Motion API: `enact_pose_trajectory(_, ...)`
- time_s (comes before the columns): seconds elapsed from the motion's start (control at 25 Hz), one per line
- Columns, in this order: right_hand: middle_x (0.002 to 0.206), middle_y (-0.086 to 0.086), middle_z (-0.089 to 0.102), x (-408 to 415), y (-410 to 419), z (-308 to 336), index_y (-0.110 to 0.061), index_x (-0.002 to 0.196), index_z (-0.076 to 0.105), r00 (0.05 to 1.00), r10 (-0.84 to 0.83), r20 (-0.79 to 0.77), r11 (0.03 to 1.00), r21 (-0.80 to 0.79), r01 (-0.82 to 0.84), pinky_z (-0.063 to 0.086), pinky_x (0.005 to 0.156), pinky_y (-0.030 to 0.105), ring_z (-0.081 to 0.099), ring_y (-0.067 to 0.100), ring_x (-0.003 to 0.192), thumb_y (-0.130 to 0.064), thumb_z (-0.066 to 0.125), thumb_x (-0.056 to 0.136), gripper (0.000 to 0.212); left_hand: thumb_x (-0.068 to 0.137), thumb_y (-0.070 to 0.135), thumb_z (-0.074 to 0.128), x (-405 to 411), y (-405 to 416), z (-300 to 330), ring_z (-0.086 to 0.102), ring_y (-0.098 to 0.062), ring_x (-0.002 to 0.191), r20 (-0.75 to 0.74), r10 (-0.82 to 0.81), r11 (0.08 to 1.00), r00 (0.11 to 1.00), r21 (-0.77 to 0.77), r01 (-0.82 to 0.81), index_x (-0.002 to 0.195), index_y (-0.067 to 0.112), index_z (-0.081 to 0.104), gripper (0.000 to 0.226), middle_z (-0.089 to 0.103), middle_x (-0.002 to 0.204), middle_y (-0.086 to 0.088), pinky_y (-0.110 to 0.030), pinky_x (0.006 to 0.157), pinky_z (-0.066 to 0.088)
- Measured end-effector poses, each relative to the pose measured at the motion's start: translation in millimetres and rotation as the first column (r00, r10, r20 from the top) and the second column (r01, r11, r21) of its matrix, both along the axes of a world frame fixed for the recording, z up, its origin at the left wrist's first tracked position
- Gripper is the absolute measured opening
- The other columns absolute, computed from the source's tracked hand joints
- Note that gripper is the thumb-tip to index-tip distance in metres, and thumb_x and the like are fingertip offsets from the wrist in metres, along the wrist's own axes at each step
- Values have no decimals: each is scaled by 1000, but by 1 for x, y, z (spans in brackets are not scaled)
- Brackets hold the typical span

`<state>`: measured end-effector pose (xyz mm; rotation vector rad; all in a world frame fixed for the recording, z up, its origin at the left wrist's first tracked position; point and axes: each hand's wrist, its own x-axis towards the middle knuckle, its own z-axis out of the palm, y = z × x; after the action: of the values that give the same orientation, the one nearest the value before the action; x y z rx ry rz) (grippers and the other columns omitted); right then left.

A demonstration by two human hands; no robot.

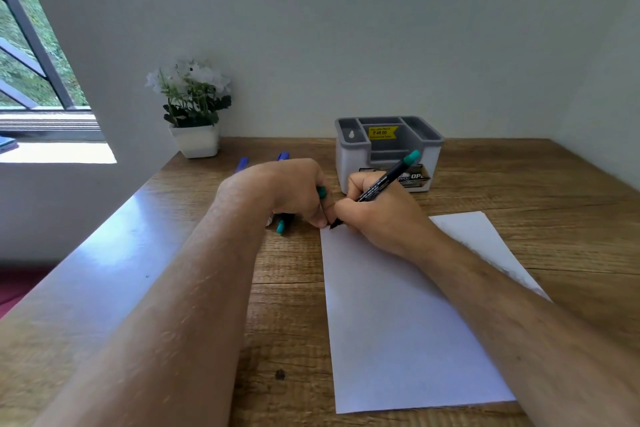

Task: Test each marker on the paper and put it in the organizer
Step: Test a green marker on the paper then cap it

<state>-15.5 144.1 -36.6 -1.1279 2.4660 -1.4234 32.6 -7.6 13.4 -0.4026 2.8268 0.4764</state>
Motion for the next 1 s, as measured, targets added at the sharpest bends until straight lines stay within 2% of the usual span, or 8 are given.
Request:
enact_pose_trajectory(0.16,54,-6,53,1,-2,0,-18,59,51,1000,-12,-10,1000,5,12,39,51,30,48,5,52,-29,72,76,28,78,24,81,1,2,0,64,-15,86,-36,0,1000,999,5,0,95,21,71,20,70,85,3,-32,81,49)
enact_pose_trajectory(0.28,55,-5,54,1,-3,0,-19,59,50,1000,-29,-9,999,14,29,40,51,30,49,6,53,-29,72,76,29,75,23,82,1,3,1,65,-18,90,-46,16,1000,999,14,-16,100,20,72,27,72,89,1,-38,89,52)
enact_pose_trajectory(0.4,57,-5,54,3,-4,0,-20,58,49,999,-34,-25,999,29,35,40,50,30,49,5,53,-30,72,76,31,75,24,83,1,4,0,64,-18,91,-44,18,1000,999,4,-18,100,21,71,28,71,91,1,-39,92,51)
enact_pose_trajectory(0.72,55,-5,52,3,-3,1,-19,56,49,1000,-9,-26,1000,22,10,41,51,31,49,7,54,-27,73,76,32,77,24,81,2,2,0,63,-15,89,-36,13,1000,999,24,-12,85,29,66,18,70,91,3,-32,82,47)
enact_pose_trajectory(0.88,58,-5,55,3,-4,0,-21,58,50,999,-33,-33,999,33,34,41,49,29,50,4,53,-29,72,76,30,78,25,81,2,3,1,63,-17,92,-35,20,1000,999,14,-19,97,26,68,23,70,95,2,-34,86,48)
enact_pose_trajectory(1.0,60,-3,56,4,-4,0,-21,59,50,998,-46,-44,998,39,48,43,52,32,52,8,56,-30,72,76,30,78,24,80,2,4,2,62,-16,92,-29,14,1000,999,15,-13,99,25,69,24,69,93,2,-34,88,48)
